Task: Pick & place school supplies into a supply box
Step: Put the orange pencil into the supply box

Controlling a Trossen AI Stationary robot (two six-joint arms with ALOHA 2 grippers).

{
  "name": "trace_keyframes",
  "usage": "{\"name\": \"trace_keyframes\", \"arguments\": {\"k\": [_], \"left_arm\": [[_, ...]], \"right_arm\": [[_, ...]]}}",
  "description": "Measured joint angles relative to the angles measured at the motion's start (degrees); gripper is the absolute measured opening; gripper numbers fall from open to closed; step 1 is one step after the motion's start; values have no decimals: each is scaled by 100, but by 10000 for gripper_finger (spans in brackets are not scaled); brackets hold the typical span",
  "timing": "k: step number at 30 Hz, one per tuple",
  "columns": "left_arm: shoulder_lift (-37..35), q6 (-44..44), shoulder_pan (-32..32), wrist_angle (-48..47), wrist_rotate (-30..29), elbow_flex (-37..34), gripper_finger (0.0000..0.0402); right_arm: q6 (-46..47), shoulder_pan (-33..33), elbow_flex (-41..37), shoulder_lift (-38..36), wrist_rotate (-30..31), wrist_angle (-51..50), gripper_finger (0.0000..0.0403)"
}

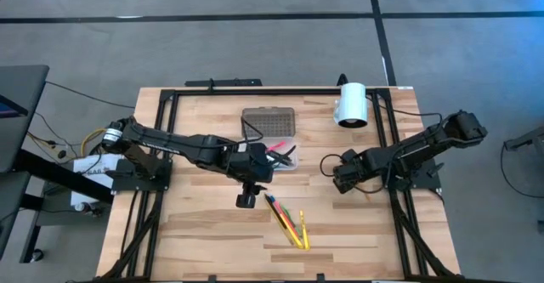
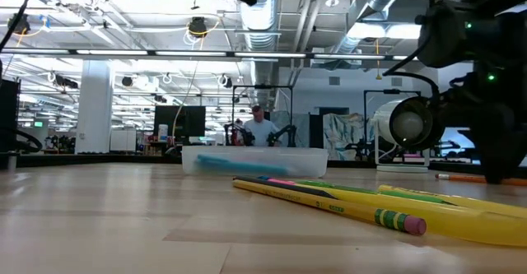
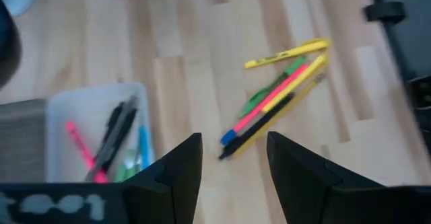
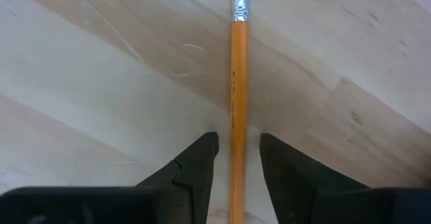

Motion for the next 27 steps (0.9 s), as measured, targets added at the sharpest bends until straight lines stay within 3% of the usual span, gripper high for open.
{"name": "trace_keyframes", "arguments": {"k": [12, 27], "left_arm": [[-644, -368, -162, -1173, -1300, -2, 157], [-1265, -1204, -398, -2416, -2253, -2, 157]], "right_arm": [[34, 257, -4, -22, -617, -28, 120], [94, 293, -13, -14, -1274, -114, 103]]}}
